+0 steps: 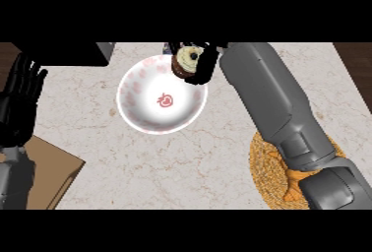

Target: Pick the cupcake from the placemat and place it in the bowl

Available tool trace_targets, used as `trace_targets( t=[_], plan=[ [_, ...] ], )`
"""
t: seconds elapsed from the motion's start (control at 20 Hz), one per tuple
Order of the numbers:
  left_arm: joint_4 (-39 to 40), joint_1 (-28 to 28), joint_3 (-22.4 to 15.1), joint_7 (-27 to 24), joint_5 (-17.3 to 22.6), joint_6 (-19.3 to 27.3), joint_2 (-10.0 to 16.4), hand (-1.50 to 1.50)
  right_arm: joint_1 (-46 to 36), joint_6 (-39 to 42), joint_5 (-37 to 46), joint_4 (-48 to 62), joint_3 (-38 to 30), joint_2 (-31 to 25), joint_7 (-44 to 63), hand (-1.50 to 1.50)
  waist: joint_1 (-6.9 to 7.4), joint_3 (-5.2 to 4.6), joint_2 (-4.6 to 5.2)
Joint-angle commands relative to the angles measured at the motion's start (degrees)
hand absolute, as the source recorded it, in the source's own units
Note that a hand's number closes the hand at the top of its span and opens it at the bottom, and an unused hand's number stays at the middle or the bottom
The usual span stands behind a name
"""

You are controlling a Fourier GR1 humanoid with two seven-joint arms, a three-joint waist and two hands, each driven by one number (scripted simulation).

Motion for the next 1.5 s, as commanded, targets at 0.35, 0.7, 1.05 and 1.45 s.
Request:
trace_targets(
  t=[0.35,0.7,1.05,1.45],
  plan=[
    [3.1,-3.3,-0.8,-1.5,-0.1,-1.0,-0.2,0.0,4.1,-17.0,-1.5,11.5,7.1,3.0,6.9,-1.5,1.94,-0.01,1.01],
    [4.1,-2.0,0.3,-2.9,1.3,-3.6,1.0,0.0,6.3,-16.3,-17.1,13.0,4.6,3.1,2.2,-1.5,3.54,0.02,0.91],
    [2.6,-2.9,-1.4,-2.1,-1.0,-0.3,-1.1,0.0,6.5,-28.6,-23.8,13.8,-2.1,3.1,-4.7,-1.5,2.78,0.07,1.02],
    [3.9,-3.3,-0.5,-2.5,-0.3,-1.8,0.4,0.0,4.3,-25.1,-29.7,18.0,-11.8,-7.4,-5.8,-1.5,1.98,0.09,1.44]
  ],
)
